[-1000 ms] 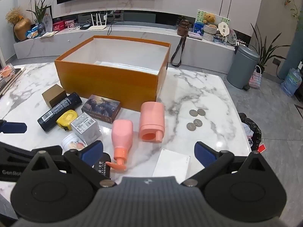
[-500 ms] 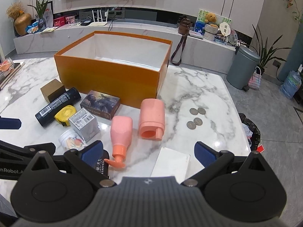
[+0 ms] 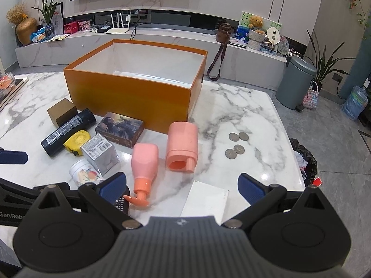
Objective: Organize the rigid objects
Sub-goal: 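Move both tools toward the objects in front of the orange box, then grasp the navy spray can with the left tool while the right tool grasps the pink cup bottle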
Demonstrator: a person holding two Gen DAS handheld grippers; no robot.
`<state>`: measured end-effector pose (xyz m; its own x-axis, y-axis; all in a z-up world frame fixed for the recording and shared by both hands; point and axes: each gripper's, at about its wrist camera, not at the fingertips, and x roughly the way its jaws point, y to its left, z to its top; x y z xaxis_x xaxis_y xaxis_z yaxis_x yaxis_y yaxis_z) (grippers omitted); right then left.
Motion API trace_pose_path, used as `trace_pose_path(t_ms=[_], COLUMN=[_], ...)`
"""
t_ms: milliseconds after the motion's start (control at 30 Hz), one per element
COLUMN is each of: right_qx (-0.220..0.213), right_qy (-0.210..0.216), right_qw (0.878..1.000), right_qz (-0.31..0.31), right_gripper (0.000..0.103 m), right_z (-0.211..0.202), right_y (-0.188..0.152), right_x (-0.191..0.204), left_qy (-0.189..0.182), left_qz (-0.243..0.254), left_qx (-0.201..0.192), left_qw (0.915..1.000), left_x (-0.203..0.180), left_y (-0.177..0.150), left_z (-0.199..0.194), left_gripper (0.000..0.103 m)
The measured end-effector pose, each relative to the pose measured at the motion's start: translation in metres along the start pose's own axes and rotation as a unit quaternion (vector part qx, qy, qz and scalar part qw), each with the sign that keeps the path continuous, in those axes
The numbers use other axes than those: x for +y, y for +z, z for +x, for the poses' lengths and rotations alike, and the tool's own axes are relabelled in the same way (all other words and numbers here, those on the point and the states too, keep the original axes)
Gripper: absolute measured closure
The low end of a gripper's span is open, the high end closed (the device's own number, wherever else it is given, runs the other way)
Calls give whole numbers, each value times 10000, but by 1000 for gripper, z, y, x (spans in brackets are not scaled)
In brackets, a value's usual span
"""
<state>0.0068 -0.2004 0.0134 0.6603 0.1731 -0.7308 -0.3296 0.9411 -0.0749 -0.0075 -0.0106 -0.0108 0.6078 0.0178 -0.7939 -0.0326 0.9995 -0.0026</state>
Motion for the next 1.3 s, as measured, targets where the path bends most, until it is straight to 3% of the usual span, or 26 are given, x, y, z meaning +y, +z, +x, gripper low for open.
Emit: trace_pose_path(t_ms=[533,700,867,1000,1200,1300], right_qx=[33,90,181,253,313,355], right_qy=[-213,-293,-295,-279,-175,-32], right_qw=[9997,9994,9993,9992,9993,9992], right_qz=[69,159,138,98,118,196], right_gripper=[3,3,3,3,3,3], right_z=[3,6,13,21,42,56], right_y=[-5,-10,-15,-19,-18,-14], right_x=[-32,-45,-50,-51,-54,-55], left_qy=[-738,-670,-549,-191,435,294], left_qz=[-388,-381,-784,-1022,-958,-1228], left_qx=[318,354,244,111,252,255], left_qw=[9960,9964,9951,9945,9941,9917], left_x=[-24,-26,-1,31,66,79], left_y=[-25,-24,-14,-1,7,9], left_z=[20,28,28,28,46,55], left_gripper=[0,0,0,0,0,0])
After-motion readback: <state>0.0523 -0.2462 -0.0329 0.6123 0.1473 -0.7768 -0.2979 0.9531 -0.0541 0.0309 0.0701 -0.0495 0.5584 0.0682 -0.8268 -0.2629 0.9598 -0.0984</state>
